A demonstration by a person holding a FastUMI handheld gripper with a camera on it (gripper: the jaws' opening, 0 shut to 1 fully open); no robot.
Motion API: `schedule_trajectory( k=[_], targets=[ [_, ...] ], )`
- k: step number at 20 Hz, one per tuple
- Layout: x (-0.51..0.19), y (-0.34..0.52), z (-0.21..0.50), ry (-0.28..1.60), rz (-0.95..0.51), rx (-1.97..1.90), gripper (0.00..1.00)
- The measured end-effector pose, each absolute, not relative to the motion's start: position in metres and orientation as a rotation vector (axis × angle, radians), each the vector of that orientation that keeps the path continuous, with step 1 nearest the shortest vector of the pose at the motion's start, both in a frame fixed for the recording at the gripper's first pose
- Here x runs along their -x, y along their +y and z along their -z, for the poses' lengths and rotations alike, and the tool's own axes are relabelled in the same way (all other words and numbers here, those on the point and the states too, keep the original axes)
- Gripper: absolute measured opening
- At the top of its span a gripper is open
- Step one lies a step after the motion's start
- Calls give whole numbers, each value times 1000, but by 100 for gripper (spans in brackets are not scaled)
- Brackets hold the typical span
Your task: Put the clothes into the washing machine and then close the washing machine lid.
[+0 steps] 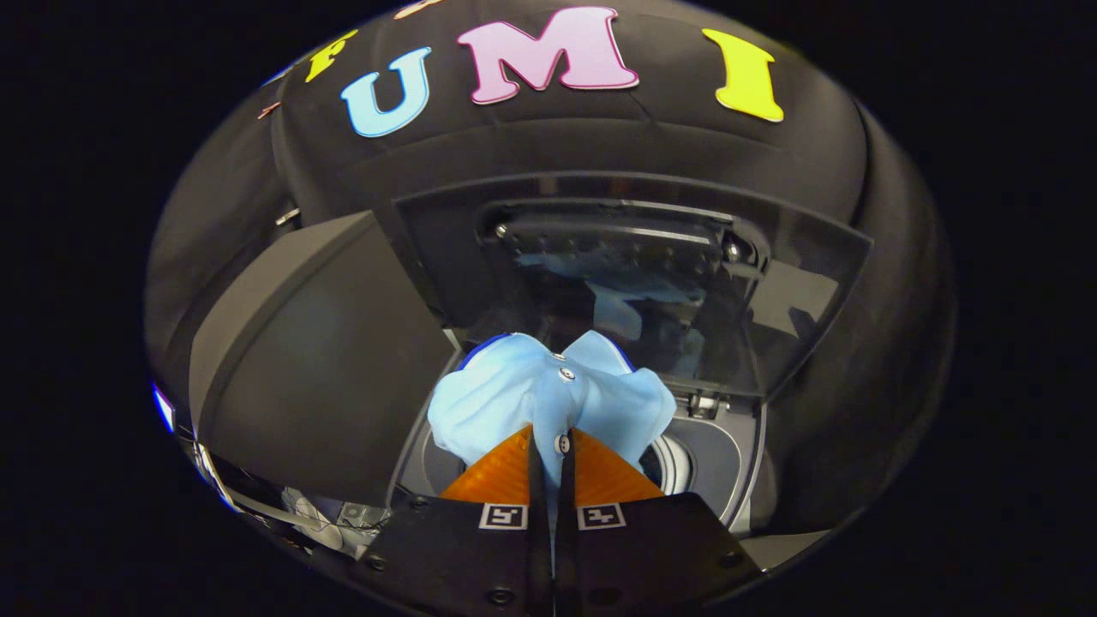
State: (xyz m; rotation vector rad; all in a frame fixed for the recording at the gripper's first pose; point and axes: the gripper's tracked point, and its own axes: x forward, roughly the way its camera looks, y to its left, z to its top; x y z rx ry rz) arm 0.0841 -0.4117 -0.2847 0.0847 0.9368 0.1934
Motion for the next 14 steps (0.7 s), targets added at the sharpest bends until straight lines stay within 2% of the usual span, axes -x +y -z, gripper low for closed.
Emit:
schedule_trajectory(
  k=[14],
  targets=[
    [-73, -398, 371, 1063, -147, 2, 7]
  ],
)
